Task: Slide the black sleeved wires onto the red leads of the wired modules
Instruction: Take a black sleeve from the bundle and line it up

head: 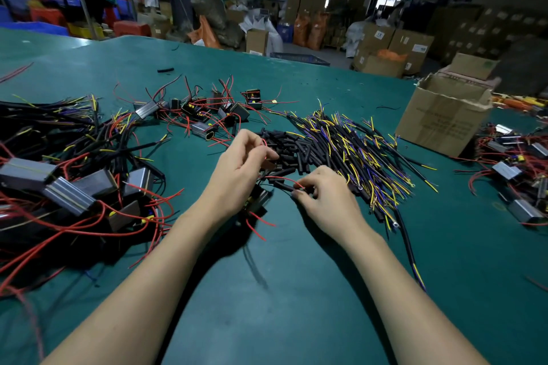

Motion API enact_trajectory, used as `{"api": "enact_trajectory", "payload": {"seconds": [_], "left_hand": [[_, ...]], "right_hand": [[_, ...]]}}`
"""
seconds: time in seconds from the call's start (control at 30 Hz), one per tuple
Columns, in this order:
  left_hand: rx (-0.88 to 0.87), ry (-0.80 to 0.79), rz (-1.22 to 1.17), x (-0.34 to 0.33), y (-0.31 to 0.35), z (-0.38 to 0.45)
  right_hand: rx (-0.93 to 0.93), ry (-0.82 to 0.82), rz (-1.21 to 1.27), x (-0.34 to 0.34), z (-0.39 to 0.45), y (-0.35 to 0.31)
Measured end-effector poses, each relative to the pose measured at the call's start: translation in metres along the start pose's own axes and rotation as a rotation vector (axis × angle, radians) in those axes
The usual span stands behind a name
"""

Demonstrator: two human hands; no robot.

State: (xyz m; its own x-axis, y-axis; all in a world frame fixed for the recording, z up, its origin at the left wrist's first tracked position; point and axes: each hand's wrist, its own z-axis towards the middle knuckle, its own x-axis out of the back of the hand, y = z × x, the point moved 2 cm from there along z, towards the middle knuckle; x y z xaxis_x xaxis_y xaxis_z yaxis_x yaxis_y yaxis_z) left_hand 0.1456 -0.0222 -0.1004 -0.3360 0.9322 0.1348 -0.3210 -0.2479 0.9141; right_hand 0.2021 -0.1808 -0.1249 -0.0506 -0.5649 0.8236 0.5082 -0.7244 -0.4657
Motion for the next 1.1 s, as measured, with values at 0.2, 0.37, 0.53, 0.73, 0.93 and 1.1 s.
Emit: {"api": "enact_trajectory", "payload": {"seconds": [0.2, 0.37, 0.53, 0.73, 0.93, 1.1], "left_hand": [[0.178, 0.054, -0.147, 0.007, -0.009, 0.013], [0.159, 0.007, -0.203, 0.013, -0.007, 0.009], [0.199, 0.010, -0.291, 0.014, -0.002, 0.007], [0.118, -0.019, -0.229, 0.010, 0.001, 0.002], [0.035, -0.019, -0.143, 0.008, 0.000, 0.001], [0.021, -0.037, -0.087, 0.006, 0.001, 0.000]], "right_hand": [[0.043, 0.002, -0.151, -0.002, -0.001, -0.008], [-0.007, 0.049, -0.064, 0.000, 0.000, -0.004], [-0.062, 0.131, 0.057, 0.002, 0.003, 0.004], [-0.239, 0.243, 0.631, 0.012, 0.006, 0.005], [-0.341, 0.148, 1.328, 0.019, 0.005, -0.007], [-0.335, 0.097, 1.417, 0.022, 0.004, -0.017]]}}
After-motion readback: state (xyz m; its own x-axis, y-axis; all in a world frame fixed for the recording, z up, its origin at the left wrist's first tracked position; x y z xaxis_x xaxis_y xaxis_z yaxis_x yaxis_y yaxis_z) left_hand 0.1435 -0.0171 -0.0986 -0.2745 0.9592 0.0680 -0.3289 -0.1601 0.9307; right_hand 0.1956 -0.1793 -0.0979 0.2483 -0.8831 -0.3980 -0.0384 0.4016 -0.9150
